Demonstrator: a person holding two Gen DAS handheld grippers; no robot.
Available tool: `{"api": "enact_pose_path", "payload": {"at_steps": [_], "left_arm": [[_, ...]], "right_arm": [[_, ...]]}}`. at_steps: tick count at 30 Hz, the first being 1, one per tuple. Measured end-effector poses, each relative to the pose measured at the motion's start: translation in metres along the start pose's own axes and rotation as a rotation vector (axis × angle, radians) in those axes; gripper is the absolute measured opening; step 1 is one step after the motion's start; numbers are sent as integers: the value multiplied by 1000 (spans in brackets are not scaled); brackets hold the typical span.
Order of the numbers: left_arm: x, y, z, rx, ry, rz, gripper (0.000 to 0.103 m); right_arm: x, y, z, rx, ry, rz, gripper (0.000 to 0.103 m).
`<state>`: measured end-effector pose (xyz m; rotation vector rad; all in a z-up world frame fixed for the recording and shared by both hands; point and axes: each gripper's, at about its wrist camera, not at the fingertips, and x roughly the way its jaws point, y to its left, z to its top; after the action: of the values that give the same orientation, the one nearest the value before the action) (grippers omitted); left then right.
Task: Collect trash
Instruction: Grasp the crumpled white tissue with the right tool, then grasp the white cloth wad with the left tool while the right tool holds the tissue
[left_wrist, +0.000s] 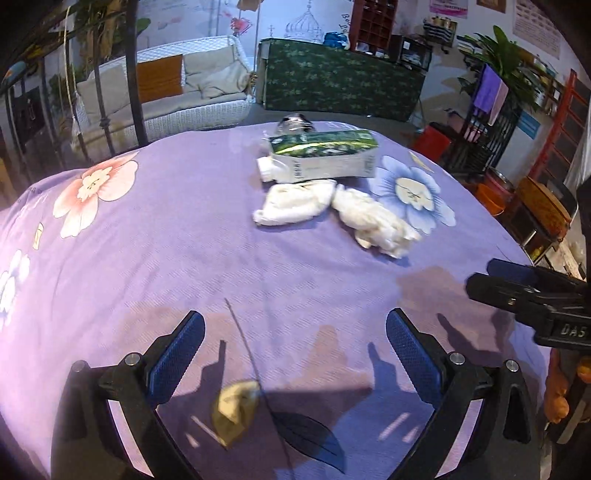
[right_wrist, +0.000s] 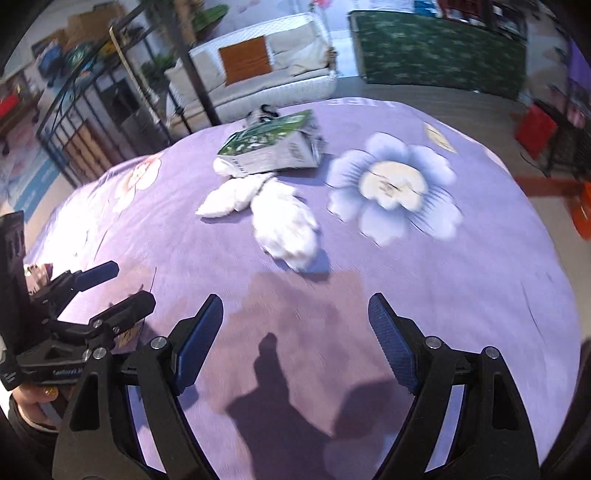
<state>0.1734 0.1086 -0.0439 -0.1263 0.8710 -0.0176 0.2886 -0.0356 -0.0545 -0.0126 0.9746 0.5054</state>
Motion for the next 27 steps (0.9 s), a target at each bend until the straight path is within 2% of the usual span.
{"api": "enact_pose_path", "payload": {"at_steps": [3, 8, 11, 13, 18, 27], "left_arm": [[7, 14, 9, -16, 6, 7, 97], [26, 25, 24, -26, 36, -9, 97], [38, 27, 31, -19, 49, -8, 96], [45, 28, 35, -17, 57, -12, 96], [60, 28, 48, -8, 68, -24, 95], [91, -1, 76, 71, 76, -29, 91]], "right_arm": [[29, 12, 23, -58, 30, -24, 79], [65, 18, 46, -97, 85, -34, 65], [76, 13, 49, -101, 104, -50, 42], [71, 7, 46, -89, 95, -42, 36], [39, 0, 37, -78, 43, -49, 34], [-3, -23, 6, -2, 6, -60, 34]]}}
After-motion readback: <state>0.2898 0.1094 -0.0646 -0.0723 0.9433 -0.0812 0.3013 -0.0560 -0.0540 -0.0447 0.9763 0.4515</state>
